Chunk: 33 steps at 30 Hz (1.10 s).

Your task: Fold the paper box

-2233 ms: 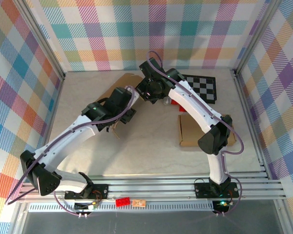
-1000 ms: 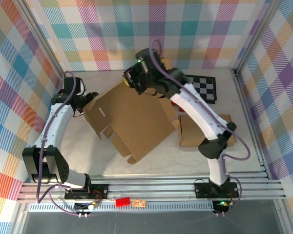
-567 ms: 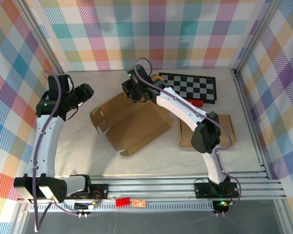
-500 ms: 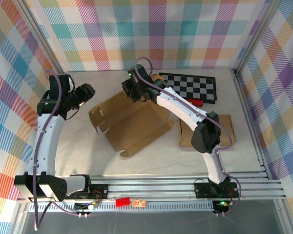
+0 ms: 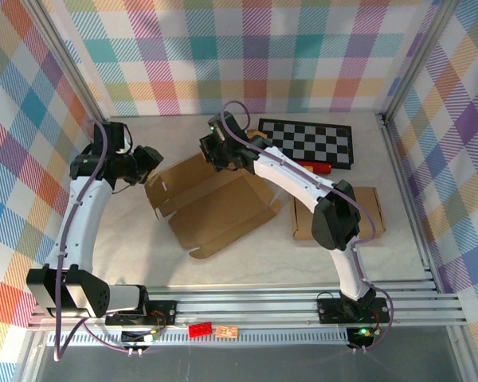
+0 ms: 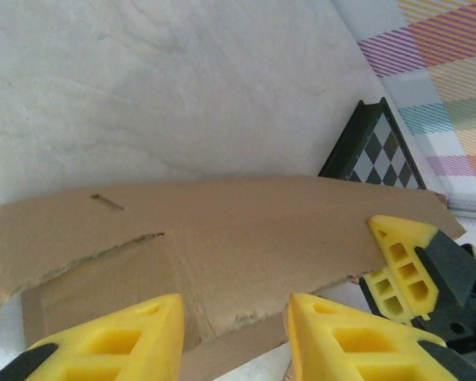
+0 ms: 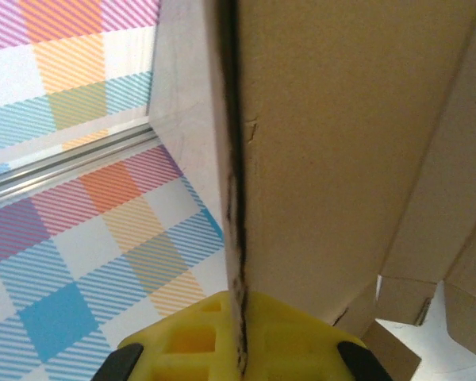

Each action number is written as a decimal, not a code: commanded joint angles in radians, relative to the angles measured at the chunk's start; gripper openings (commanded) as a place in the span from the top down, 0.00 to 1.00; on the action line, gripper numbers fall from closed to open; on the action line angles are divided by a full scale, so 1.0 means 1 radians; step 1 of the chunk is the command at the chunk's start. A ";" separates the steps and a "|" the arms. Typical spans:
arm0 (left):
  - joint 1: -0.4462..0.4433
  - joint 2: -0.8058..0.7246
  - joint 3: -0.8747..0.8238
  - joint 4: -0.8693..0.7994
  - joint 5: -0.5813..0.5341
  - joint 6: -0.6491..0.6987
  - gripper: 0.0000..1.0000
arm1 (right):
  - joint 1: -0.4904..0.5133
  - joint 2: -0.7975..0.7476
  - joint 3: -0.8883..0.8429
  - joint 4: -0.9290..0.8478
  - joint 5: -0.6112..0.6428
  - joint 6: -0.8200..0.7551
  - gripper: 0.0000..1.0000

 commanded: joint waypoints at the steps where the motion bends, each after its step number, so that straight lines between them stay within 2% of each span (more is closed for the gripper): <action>1: -0.006 -0.035 -0.031 0.003 -0.008 -0.057 0.62 | -0.008 -0.040 -0.030 0.065 -0.013 0.065 1.00; 14: -0.014 0.005 -0.045 0.004 -0.022 -0.048 0.58 | -0.017 -0.077 -0.090 0.088 -0.005 0.123 1.00; 19: -0.013 0.026 -0.076 0.082 0.010 -0.088 0.56 | -0.018 -0.074 -0.092 0.091 -0.015 0.133 1.00; 23: -0.025 0.057 -0.082 0.134 0.062 -0.118 0.56 | -0.019 -0.074 -0.093 0.095 -0.015 0.134 1.00; 30: -0.029 0.082 -0.082 0.184 0.079 -0.140 0.62 | -0.021 -0.070 -0.093 0.107 -0.028 0.134 1.00; 33: -0.027 0.094 -0.064 0.160 0.067 -0.106 0.61 | -0.021 -0.071 -0.113 0.130 -0.014 0.124 1.00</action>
